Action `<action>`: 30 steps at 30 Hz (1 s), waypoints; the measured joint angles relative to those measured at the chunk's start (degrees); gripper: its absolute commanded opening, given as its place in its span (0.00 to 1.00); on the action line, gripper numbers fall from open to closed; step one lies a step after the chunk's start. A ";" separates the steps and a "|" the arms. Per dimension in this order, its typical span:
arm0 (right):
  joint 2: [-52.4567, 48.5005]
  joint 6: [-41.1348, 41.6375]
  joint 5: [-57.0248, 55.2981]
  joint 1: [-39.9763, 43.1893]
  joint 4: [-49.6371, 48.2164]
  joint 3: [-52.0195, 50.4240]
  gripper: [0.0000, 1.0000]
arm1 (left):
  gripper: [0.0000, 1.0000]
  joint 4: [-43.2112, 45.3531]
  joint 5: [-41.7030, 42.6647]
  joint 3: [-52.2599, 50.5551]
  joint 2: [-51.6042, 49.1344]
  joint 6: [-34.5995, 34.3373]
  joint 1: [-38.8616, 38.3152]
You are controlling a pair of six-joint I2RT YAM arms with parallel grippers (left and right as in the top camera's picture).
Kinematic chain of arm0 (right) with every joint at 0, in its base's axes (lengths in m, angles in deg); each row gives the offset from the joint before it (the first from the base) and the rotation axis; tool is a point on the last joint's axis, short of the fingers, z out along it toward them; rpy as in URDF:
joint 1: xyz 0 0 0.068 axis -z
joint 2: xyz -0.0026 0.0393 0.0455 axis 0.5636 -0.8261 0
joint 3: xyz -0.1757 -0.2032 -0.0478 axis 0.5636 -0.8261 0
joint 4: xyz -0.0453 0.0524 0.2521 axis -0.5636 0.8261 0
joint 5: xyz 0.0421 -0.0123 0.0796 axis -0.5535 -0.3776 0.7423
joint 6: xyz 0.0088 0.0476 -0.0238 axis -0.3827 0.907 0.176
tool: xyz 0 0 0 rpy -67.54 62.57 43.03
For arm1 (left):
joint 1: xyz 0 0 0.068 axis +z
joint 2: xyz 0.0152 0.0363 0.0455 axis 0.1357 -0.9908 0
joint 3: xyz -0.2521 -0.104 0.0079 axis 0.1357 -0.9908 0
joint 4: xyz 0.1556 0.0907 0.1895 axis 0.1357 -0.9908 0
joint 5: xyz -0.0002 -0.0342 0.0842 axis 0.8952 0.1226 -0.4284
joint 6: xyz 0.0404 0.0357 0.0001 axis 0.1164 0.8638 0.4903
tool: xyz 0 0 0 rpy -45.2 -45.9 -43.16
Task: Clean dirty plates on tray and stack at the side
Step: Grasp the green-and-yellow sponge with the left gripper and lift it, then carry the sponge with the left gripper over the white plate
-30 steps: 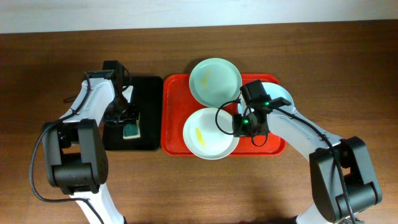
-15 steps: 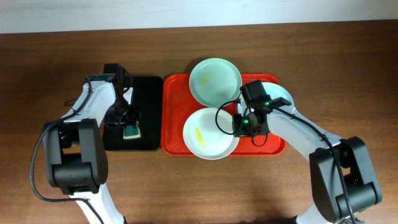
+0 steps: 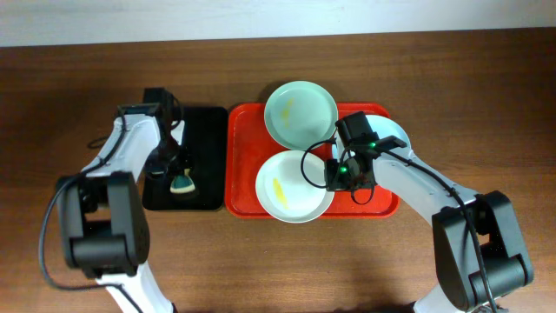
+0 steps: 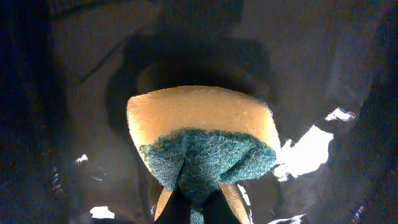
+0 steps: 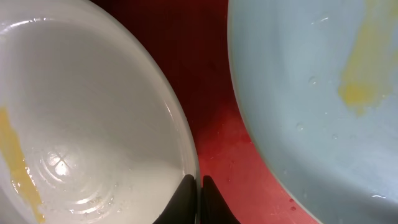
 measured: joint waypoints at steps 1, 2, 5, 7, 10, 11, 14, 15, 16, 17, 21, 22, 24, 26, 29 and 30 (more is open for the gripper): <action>0.00 0.02 0.00 0.00 0.00 0.00 0.05 | 0.00 0.09 -0.17 0.02 1.68 0.02 0.00; 0.00 0.00 0.00 0.00 -0.02 0.00 0.05 | 0.00 0.24 -0.33 0.02 3.80 0.09 0.00; 0.00 0.04 0.00 0.00 -0.02 0.00 0.05 | 0.00 1.51 -0.59 0.11 13.25 0.57 0.00; 0.00 0.00 0.00 0.00 -0.02 0.00 0.05 | 0.00 2.23 -0.74 0.48 19.17 0.70 0.00; 0.00 0.00 0.00 0.00 -0.02 0.00 0.05 | 0.00 4.83 -0.94 1.09 25.90 0.72 0.00; 0.00 0.02 0.00 0.00 -0.02 0.00 0.05 | 0.00 5.27 -0.94 1.16 27.21 0.74 0.00; 0.00 -0.02 0.00 0.00 -0.02 0.00 0.05 | 0.00 5.38 -0.92 1.18 28.52 0.74 0.00; 0.00 0.02 0.00 0.00 -0.04 0.00 0.05 | 0.00 5.35 -0.92 1.18 28.30 0.74 0.00; 0.00 -0.02 0.00 0.00 -0.02 0.00 0.05 | 0.00 5.35 -0.92 1.18 28.09 0.74 0.00; 0.02 0.00 0.00 0.00 -0.04 0.00 0.05 | 0.00 5.35 -0.92 1.18 27.87 0.74 0.00; 0.00 -0.02 0.00 0.00 -0.02 0.00 0.05 | 0.00 5.35 -0.92 1.18 27.12 0.76 0.00; 0.00 -0.02 0.00 0.00 -0.02 0.00 0.05 | 0.00 5.35 -0.92 1.18 26.99 0.90 0.00; 0.00 0.00 0.00 0.00 -0.02 0.00 0.05 | 0.00 5.35 -0.92 1.18 26.91 0.92 0.00; 0.00 0.00 0.00 0.00 -0.02 0.00 0.05 | 0.00 5.38 -0.92 1.18 26.91 0.92 0.00; 0.00 0.00 0.00 0.00 -0.02 0.00 0.05 | 0.00 5.38 -0.92 1.18 26.91 0.92 0.00; 0.00 0.00 0.00 0.00 -0.04 0.00 0.05 | 0.00 5.38 -0.92 1.18 26.91 0.92 0.00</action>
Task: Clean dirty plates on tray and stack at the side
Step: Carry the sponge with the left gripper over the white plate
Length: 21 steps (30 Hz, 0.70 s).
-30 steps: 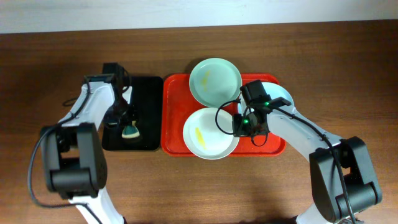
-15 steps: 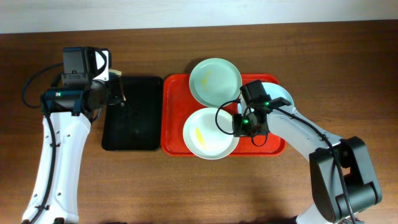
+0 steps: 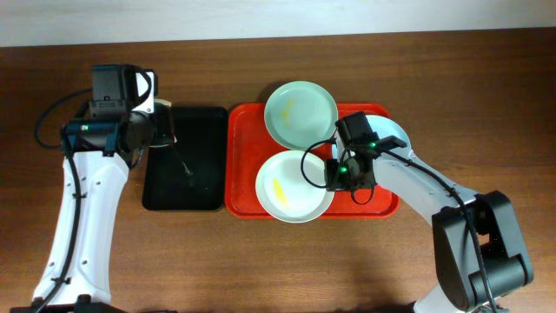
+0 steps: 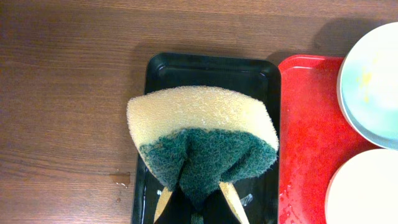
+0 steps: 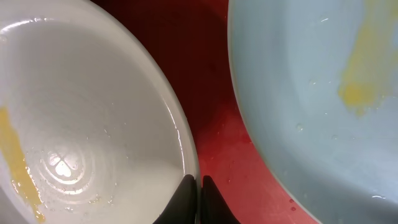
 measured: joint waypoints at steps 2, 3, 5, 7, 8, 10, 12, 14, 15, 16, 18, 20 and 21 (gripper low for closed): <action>0.00 0.02 0.02 0.00 0.00 0.00 0.05 | 0.00 0.00 0.00 0.00 0.00 0.00 0.00; 0.00 0.02 0.04 0.00 0.02 0.00 0.04 | 0.00 0.00 0.00 0.00 -0.02 0.00 0.00; 0.00 0.02 0.04 0.00 -0.02 0.00 0.04 | 0.00 0.00 0.00 0.00 0.00 0.00 0.00; 0.00 0.00 0.44 0.00 -0.74 0.00 0.04 | 0.00 0.00 0.00 0.00 -0.02 0.00 0.00; 0.00 0.02 0.59 0.00 -1.11 0.00 0.04 | 0.00 0.00 0.00 0.00 -0.02 0.00 0.00; 0.00 0.17 0.87 0.00 -2.40 -0.07 0.04 | 0.00 0.00 0.00 0.00 0.00 0.00 0.00; 0.00 0.39 0.92 0.00 -3.74 -0.11 0.04 | 0.00 -0.02 0.00 0.00 -0.02 0.00 0.00; 0.00 1.05 0.94 0.00 -4.70 -0.11 0.04 | 0.00 -0.02 0.00 0.00 -0.02 0.00 0.00; 0.00 1.29 0.92 0.00 -5.31 -0.11 0.04 | 0.00 -0.02 0.00 -0.02 -0.02 0.00 0.00; 0.00 1.49 0.94 0.00 -5.75 -0.11 0.04 | 0.00 0.00 0.00 -0.17 0.00 0.00 0.00; 0.00 1.51 0.94 0.00 -5.92 -0.13 0.04 | 0.00 0.00 0.33 -0.81 -0.02 0.00 0.00; 0.00 1.55 0.94 0.00 -5.79 -0.15 0.04 | 0.00 -0.04 1.36 -1.64 -0.02 0.02 0.00; 0.00 1.62 0.94 0.00 -5.57 -0.15 0.04 | 0.00 -0.09 1.99 -1.95 -0.02 0.02 -0.02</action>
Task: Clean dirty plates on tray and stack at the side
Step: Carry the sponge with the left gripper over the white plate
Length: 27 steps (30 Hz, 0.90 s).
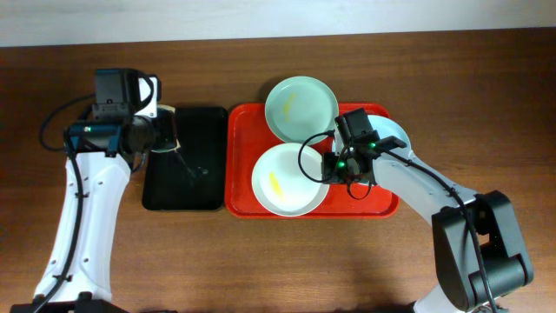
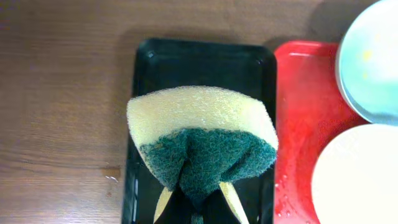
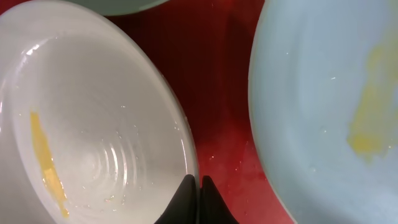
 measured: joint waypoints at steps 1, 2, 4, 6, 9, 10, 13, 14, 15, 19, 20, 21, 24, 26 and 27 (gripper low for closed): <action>0.00 0.02 -0.02 0.00 0.17 0.00 0.04 | 0.00 0.00 0.46 -0.15 0.00 0.00 -0.15; 0.00 0.04 0.00 0.00 0.28 0.00 0.04 | 0.00 -0.04 0.92 -0.24 0.00 0.00 -0.24; 0.00 0.11 0.20 0.00 0.31 0.00 0.04 | 0.00 -0.11 1.33 -0.24 0.00 0.00 -0.83; 0.00 0.11 0.83 -0.02 0.31 0.00 0.04 | 0.00 -0.11 1.38 -0.24 0.00 0.00 -1.92; 0.00 0.13 1.29 -0.02 0.31 0.00 0.04 | 0.00 -0.11 -1.03 -0.24 0.00 0.02 -3.91; 0.02 0.17 1.40 -0.02 0.31 0.00 0.04 | 0.00 -0.11 -1.97 -0.24 -0.07 0.04 -4.66; 0.00 2.27 1.70 -0.02 0.28 -0.17 0.04 | 0.00 -0.09 -3.30 -0.24 -0.79 -0.31 -6.36; 0.00 3.10 1.81 -0.02 0.26 -0.46 0.04 | 0.00 -0.07 -3.52 -0.26 -1.29 -0.57 -6.73; 0.00 3.93 1.92 -0.02 0.26 -0.79 0.04 | 0.00 0.02 -3.61 -0.26 -1.70 -0.83 -6.99; 0.00 6.34 2.32 -0.31 0.31 -1.99 0.04 | 0.00 0.94 -3.93 -0.28 -5.05 -2.93 -8.46; 0.00 6.67 2.32 -0.55 0.31 -2.03 0.04 | 0.00 1.42 -3.76 -0.31 -5.95 -3.32 -9.07; 0.00 7.17 2.32 -1.14 0.31 -2.03 0.04 | 0.00 2.32 -3.26 -0.33 -6.67 -3.61 -9.73; 0.00 9.40 2.32 -3.52 0.46 -2.03 0.04 | 0.00 4.94 -0.46 -0.37 -8.66 -4.66 -12.66; 0.00 11.69 2.43 -5.05 0.79 -2.03 0.04 | 0.00 6.12 0.66 -0.37 -9.09 -5.75 -14.64; 0.00 13.09 2.54 -6.05 0.79 -2.03 0.04 | 0.00 6.38 1.09 -0.37 -9.09 -6.23 -15.45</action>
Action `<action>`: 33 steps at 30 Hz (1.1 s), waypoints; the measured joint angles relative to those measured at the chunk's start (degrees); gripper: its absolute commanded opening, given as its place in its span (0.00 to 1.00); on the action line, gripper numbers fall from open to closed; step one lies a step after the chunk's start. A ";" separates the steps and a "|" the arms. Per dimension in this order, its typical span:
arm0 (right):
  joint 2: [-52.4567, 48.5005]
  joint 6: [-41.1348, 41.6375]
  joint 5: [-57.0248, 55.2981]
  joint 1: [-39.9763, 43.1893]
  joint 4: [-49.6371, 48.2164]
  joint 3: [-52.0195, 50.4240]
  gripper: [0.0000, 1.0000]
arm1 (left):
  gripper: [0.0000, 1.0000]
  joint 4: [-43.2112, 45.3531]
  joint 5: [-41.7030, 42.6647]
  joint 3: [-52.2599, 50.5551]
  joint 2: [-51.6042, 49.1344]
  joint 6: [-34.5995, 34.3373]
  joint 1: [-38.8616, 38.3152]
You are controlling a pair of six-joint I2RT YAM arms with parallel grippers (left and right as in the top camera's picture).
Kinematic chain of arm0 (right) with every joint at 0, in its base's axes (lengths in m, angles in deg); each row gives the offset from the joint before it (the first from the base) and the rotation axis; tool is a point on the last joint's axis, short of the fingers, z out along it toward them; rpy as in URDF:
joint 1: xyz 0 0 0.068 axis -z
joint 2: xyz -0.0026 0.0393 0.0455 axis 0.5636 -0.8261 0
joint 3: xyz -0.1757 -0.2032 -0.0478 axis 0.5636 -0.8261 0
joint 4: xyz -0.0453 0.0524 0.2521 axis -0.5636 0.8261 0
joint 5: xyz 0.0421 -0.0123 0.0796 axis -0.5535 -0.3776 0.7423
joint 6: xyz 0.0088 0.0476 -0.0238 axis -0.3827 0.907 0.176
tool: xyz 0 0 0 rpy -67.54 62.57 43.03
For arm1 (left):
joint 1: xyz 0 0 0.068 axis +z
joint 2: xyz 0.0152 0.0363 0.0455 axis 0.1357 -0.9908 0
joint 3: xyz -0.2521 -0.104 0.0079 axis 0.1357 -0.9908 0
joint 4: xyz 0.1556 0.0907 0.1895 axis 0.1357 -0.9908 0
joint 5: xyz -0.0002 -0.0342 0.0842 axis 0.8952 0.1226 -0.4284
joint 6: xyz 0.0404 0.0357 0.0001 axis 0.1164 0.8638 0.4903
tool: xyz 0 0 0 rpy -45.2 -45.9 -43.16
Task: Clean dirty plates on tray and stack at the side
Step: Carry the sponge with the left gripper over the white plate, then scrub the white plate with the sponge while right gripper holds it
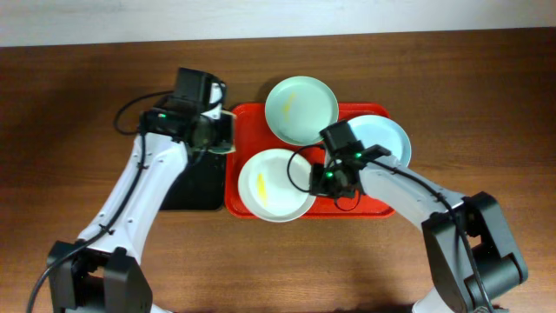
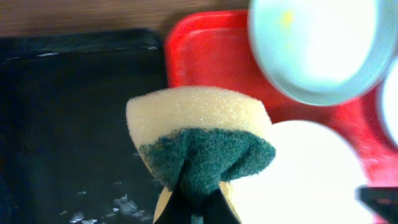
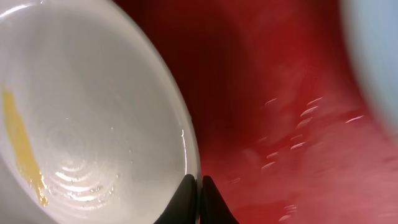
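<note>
A white plate (image 1: 274, 184) with a yellow smear sits at the front left of the red tray (image 1: 365, 207); my right gripper (image 1: 323, 180) is shut on its right rim (image 3: 194, 163). A mint plate (image 1: 301, 109) and a pale blue plate (image 1: 387, 139) lie further back on the tray, each stained yellow. My left gripper (image 1: 219, 136) is shut on a yellow sponge with a green scouring side (image 2: 202, 140), held over the seam between the black tray (image 2: 68, 124) and the red tray, just left of the white plate (image 2: 298, 174).
The black tray (image 1: 195, 187) holds drops of water and lies left of the red tray on the brown wooden table (image 1: 87, 78). A pale wall edge runs along the back. Both arms reach in over the trays.
My left gripper has moved right with the sponge, from over the black tray's left end to the red tray's left edge. The white plate, held by my right gripper, has shifted left.
At first my left gripper held the sponge down in the black tray while my right gripper pinched the white plate's rim. Then the sponge was lifted high above the black tray. The plate then shifted left on the red tray, and the sponge is now beside it.
</note>
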 measured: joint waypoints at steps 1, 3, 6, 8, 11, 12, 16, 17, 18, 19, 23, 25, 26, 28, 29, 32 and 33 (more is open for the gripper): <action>0.00 1.62 0.00 -0.94 -0.04 0.00 0.04 | 0.00 0.17 0.28 0.00 0.00 -0.59 -0.92; 0.00 4.13 0.07 -2.56 -0.35 0.00 0.04 | 0.00 0.26 0.98 0.00 0.00 -1.88 -2.67; 0.00 6.38 -0.09 -4.15 -0.96 0.00 0.04 | 0.00 -0.35 1.27 -0.02 0.00 -2.99 -4.15; 0.00 7.04 -0.46 -4.44 -0.96 0.00 0.04 | 0.00 -0.98 1.25 -0.02 -0.02 -3.76 -5.11; 0.00 7.78 -1.62 -4.46 -0.96 0.00 0.04 | 0.00 -1.01 1.27 -0.02 -0.39 -4.96 -7.06; 0.00 8.35 -2.84 -4.46 -0.90 0.00 0.04 | 0.00 -1.01 1.27 -0.02 -0.68 -5.35 -7.50; 0.02 10.56 -6.45 -4.46 -0.28 0.00 0.04 | 0.00 -1.92 1.49 -0.02 -4.20 -8.37 -9.20; 0.02 10.91 -7.26 -4.46 -0.31 0.00 0.04 | 0.00 -2.54 1.46 -0.04 -4.70 -8.92 -9.18; 0.02 11.10 -7.78 -4.46 -0.31 0.00 0.04 | 0.00 -3.13 1.46 -0.11 -5.14 -9.53 -9.18; 0.02 11.26 -8.17 -4.46 -0.31 0.00 0.04 | 0.00 -3.34 1.44 -0.15 -5.22 -9.75 -9.16; 0.02 11.89 -9.22 -4.46 -0.31 0.00 0.04 | 0.00 -4.02 1.46 -0.17 -5.31 -10.43 -9.18; 0.02 12.11 -9.68 -4.46 -0.31 0.00 0.04 | 0.00 -4.00 1.46 -0.17 -5.68 -10.78 -9.16; 0.02 12.15 -10.01 -4.46 -0.31 0.00 0.04 | 0.00 -4.00 1.46 -0.17 -6.16 -10.82 -9.16; 0.02 12.15 -10.45 -4.46 -0.28 0.00 0.04 | 0.00 -4.00 1.46 -0.17 -7.52 -10.99 -9.18; 0.02 12.20 -10.49 -4.46 -0.28 0.00 0.04 | 0.00 -4.00 1.49 -0.17 -8.04 -10.99 -9.20; 0.02 12.28 -10.67 -4.46 -0.31 0.00 0.04 | 0.00 -3.91 1.49 -0.17 -10.93 -10.99 -9.90; 0.02 12.26 -10.69 -4.46 -0.31 0.00 0.04 | 0.00 -3.72 1.49 -0.17 -11.74 -11.02 -10.23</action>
